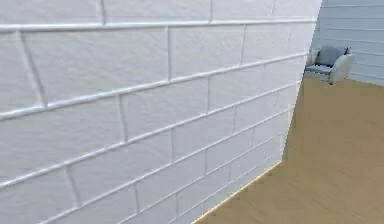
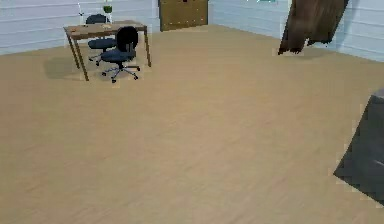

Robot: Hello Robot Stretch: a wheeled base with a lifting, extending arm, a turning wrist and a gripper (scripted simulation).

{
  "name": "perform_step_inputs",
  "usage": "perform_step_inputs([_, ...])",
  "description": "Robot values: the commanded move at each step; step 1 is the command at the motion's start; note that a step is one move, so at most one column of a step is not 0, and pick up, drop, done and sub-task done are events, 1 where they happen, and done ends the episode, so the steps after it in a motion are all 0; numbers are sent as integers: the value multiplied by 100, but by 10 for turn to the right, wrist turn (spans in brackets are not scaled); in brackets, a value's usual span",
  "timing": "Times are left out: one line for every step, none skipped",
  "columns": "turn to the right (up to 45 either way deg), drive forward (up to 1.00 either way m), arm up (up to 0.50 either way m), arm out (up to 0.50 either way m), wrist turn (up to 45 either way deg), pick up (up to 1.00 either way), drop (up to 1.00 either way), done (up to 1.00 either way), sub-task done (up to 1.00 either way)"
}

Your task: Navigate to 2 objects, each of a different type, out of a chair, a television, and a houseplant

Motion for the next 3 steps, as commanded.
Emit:
perform_step_inputs([450,0,0,0,0,0,0,0,0])
perform_step_inputs([180,0,0,0,0,0,0,0,0])
perform_step_inputs([0,100,0,0,0,0,0,0,0])
